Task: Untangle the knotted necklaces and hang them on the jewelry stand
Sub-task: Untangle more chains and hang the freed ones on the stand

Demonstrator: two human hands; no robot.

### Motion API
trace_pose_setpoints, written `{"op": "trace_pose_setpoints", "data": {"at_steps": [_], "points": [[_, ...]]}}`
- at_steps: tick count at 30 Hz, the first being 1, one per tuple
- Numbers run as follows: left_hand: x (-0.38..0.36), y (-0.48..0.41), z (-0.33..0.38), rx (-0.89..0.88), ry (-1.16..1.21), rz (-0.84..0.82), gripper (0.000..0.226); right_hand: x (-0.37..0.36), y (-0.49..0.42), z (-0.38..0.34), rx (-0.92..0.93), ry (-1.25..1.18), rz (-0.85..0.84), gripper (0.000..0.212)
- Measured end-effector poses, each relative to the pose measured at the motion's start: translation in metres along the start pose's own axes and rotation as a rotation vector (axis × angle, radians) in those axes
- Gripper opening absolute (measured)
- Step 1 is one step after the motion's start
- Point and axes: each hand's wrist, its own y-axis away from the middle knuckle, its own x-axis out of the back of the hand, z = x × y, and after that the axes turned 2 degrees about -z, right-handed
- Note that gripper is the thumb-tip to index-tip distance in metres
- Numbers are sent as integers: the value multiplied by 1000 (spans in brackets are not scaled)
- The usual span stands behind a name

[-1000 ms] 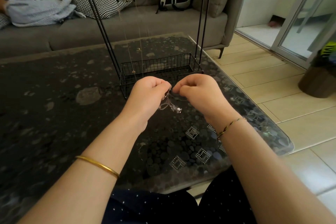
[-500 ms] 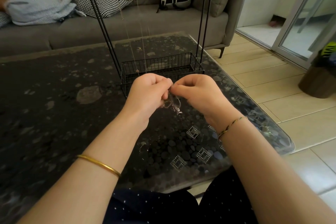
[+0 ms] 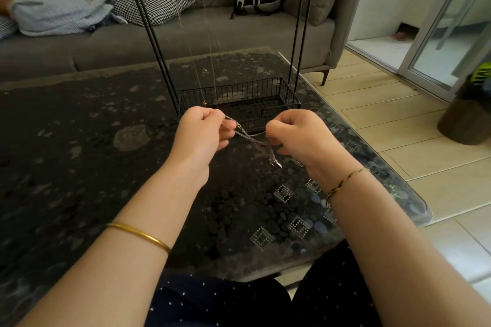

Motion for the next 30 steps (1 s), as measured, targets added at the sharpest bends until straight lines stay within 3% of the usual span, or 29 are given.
{"op": "trace_pose_setpoints", "data": {"at_steps": [4,9,12,22,30], "points": [[4,-4,2,182,310,33,15,1,-2,1,-42,-144,66,15],[-2,0,4,291,624,-23,28,-3,-4,-3,-213,-672,15,13],[-4,3,7,296,684,-75,11,-2,-5,-3,-236,-789,49,15],[-4,11,6,7,306,-225,49,-6,-1,-3,-206,-589,-10,15],[-9,15,7,-26,135,-312,66,-2,-2,-3,-336,-850,-136,12]]}}
